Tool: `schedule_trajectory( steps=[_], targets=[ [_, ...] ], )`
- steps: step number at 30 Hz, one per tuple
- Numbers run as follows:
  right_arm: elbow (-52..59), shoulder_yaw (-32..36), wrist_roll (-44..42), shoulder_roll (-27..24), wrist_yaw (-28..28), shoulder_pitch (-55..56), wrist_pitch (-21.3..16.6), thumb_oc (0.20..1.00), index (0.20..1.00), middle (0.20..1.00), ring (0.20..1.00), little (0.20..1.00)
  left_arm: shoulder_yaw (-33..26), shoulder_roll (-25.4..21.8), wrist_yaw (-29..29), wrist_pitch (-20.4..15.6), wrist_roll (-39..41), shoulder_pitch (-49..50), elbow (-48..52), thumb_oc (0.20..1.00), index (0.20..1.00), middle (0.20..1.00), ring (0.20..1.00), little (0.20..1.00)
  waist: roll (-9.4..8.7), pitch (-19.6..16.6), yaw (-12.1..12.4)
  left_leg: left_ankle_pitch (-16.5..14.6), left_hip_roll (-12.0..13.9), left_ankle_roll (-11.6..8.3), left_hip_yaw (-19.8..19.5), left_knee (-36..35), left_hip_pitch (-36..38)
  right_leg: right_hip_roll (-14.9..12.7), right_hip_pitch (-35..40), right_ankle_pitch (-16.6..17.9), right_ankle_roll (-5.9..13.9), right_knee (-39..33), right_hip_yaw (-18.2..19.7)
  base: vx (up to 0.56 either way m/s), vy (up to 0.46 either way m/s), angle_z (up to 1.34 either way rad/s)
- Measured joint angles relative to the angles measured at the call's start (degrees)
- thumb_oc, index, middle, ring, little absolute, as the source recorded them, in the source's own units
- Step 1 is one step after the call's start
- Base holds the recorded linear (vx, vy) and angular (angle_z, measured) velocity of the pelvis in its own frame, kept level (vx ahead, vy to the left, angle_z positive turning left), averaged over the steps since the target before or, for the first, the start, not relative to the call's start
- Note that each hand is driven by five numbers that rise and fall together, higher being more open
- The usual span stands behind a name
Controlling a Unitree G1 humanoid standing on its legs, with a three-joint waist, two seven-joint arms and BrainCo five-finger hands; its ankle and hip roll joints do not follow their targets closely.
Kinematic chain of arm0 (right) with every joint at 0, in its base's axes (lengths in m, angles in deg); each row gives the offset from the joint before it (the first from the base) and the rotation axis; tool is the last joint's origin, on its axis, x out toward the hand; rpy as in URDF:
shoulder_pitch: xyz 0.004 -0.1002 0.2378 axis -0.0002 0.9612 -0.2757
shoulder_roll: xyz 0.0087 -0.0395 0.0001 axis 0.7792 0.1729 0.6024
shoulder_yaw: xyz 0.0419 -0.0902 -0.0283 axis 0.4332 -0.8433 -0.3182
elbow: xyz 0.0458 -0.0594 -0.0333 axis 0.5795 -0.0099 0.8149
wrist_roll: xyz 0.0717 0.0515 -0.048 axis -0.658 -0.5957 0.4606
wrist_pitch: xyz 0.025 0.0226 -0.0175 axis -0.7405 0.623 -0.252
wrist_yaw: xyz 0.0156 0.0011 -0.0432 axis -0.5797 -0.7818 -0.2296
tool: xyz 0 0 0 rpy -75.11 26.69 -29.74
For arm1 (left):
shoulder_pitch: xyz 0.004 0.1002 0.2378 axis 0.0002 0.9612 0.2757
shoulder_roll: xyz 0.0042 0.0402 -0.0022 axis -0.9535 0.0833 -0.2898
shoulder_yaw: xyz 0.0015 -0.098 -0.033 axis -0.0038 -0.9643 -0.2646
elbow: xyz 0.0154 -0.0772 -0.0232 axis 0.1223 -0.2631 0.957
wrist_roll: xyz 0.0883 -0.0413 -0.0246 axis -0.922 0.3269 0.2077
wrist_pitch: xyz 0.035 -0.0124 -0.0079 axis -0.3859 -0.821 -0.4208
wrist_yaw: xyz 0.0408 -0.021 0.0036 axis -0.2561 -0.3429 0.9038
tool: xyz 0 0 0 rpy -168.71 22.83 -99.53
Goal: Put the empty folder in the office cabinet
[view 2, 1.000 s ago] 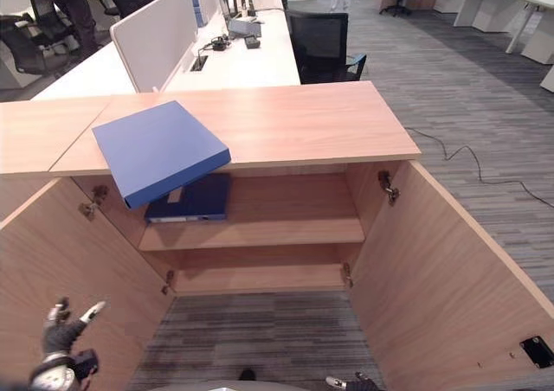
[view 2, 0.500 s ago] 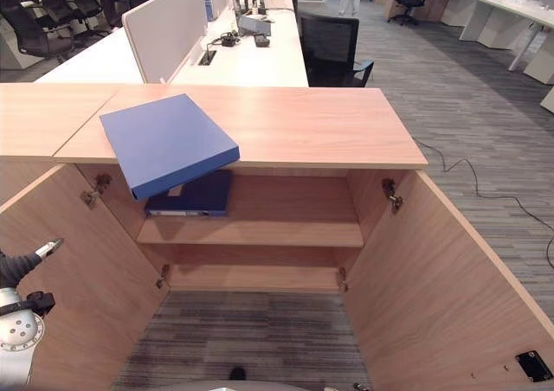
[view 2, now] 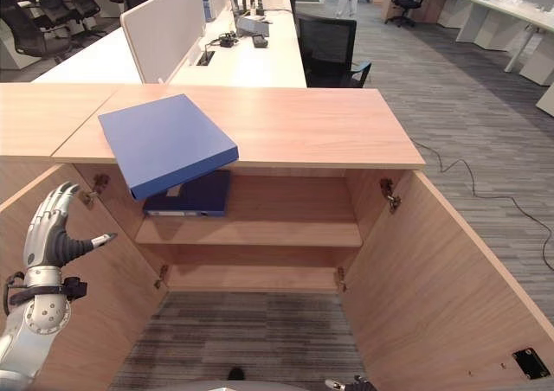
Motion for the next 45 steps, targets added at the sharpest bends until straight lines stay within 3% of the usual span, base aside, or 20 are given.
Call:
schedule_trajectory(
  steps=[9,31,45],
  targets=[
    [-0.03,-0.33,0.01,0.11,0.15,-0.04,-0.02,1.000,1.000,1.000,1.000,1.000,4.60,-0.96,-0.19,1.59,-7.04,-4.96,-4.21,1.000,1.000,1.000,1.000,1.000,-0.56,-0.40,-1.08,-0.02,0.06,0.00,1.02,-0.08,0.66,-0.19,0.23,0.10,-0.05,0.05,1.02,0.01,0.011,-0.05],
    [-0.04,-2.21,0.05,0.54,1.13,0.19,0.05,1.000,1.000,1.000,1.000,1.000,7.36,0.02,-4.09,3.31,-7.65,-9.79,-5.81,1.000,1.000,1.000,1.000,1.000,0.15,-2.52,-1.96,-0.51,0.07,-0.03,2.60,-0.14,1.57,-0.58,0.43,0.47,0.34,0.08,2.69,0.01,0.008,-0.03],
    [0.10,-4.38,0.26,0.45,1.32,0.15,0.34,1.000,1.000,1.000,1.000,1.000,17.75,2.11,-3.97,6.59,-9.86,-17.25,-14.60,1.000,1.000,1.000,1.000,1.000,0.82,-4.42,-4.10,-0.58,0.09,0.05,3.39,-0.15,1.71,-0.74,0.19,0.65,0.42,0.07,3.49,0.00,0.006,-0.02]
  ],
)
